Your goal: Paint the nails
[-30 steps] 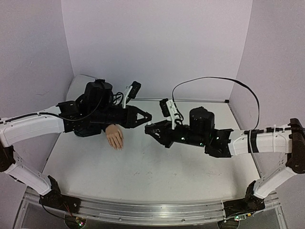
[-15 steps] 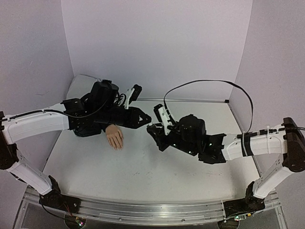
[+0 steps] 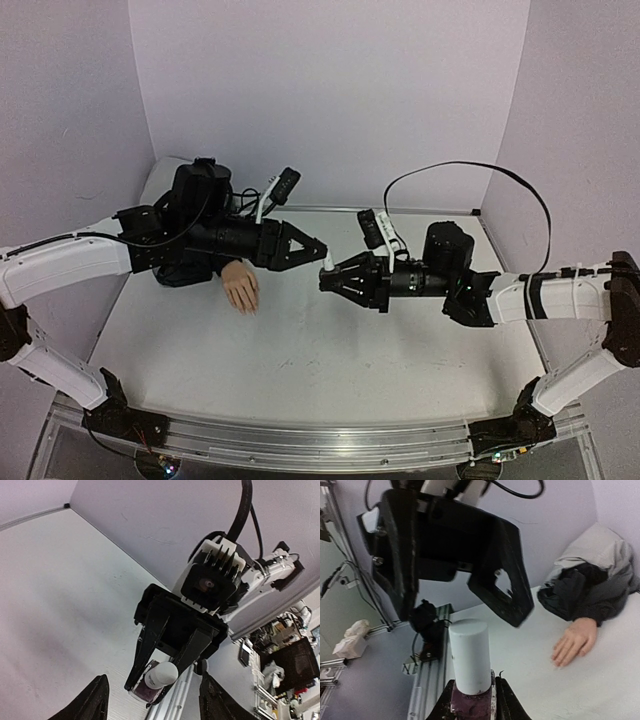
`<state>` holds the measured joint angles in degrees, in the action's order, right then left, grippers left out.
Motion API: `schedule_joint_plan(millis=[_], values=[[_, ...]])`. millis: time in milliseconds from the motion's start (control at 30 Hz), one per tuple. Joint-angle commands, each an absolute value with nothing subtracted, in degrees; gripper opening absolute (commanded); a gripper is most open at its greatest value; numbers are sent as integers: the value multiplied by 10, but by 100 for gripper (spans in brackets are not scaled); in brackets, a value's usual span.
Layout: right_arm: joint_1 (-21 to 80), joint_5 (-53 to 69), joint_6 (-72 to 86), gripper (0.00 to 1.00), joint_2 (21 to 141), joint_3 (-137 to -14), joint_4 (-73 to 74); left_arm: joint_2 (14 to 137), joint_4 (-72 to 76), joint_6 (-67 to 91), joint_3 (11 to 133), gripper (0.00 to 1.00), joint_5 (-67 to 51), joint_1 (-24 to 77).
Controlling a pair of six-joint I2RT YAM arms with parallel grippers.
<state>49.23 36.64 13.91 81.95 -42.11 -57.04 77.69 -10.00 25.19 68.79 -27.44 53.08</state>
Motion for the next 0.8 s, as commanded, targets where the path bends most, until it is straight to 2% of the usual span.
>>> schedule_joint_plan(millis=[0, 267, 467, 567, 700, 767], values=[[492, 488, 203, 0, 820, -422, -702, 789, -41, 223, 703, 55, -373, 547], [492, 506, 225, 0, 838, -429, -727, 793, -41, 224, 703, 35, -353, 561], [492, 506, 231, 0, 846, -432, -728, 791, -41, 222, 707, 29, -352, 561], [492, 488, 227, 0, 842, -427, -727, 797, -41, 219, 709, 19, -353, 561], [492, 422, 212, 0, 829, -420, -717, 798, -45, 220, 704, 0, -329, 562], [492, 310, 185, 0, 815, -416, -671, 791, -52, 222, 696, 0, -286, 561]])
